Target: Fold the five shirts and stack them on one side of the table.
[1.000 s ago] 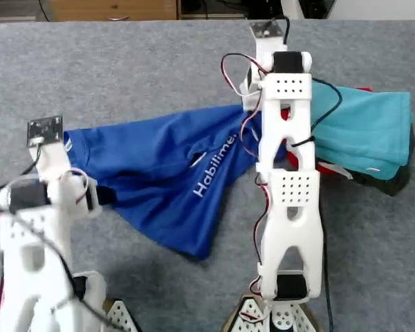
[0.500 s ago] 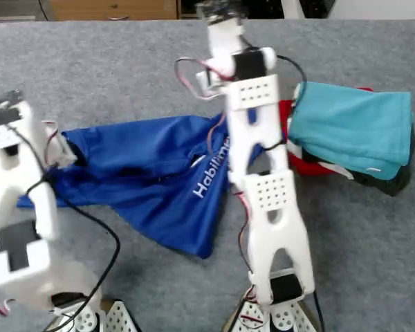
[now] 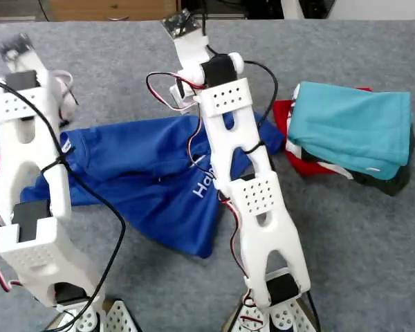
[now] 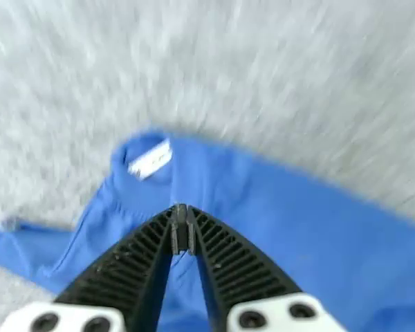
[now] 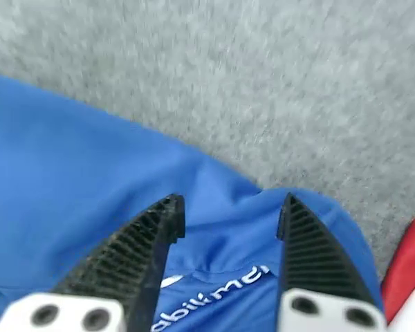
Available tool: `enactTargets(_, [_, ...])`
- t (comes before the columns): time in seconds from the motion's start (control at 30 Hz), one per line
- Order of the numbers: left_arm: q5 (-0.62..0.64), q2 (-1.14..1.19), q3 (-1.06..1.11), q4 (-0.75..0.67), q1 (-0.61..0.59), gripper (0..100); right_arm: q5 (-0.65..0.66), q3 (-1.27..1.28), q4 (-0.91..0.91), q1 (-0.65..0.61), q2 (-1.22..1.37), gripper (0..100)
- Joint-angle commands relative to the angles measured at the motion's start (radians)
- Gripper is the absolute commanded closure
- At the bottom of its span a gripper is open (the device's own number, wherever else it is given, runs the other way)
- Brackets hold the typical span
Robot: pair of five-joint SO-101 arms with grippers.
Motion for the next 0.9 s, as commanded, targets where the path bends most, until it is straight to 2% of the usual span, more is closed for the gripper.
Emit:
enactTargets(0.0, [-0.003,-0.008,-0.16,0.064,-0.008,98,0.006,0.056,0.017,-0.01,-0.015,77.8])
enactTargets(0.17, [-0.1,-0.007,-0.276,0.249,-0.086,98,0.006,0.182,0.017,-0.047,-0.045,77.4])
enactTargets(0.27, [-0.117,-0.008,-0.29,0.316,-0.213,98,0.015,0.32,0.017,-0.104,-0.137,77.4])
enactTargets(0.5, [-0.207,-0.007,-0.281,0.394,-0.514,98,0.183,0.691,-0.003,-0.358,-0.363,77.4])
enactTargets(0.67, [-0.238,-0.007,-0.278,0.396,-0.66,98,0.272,0.774,-0.175,-0.463,-0.351,77.6])
enactTargets(0.87, [-0.238,-0.007,-0.146,0.396,-0.74,98,0.278,0.773,-0.43,-0.45,-0.199,77.9])
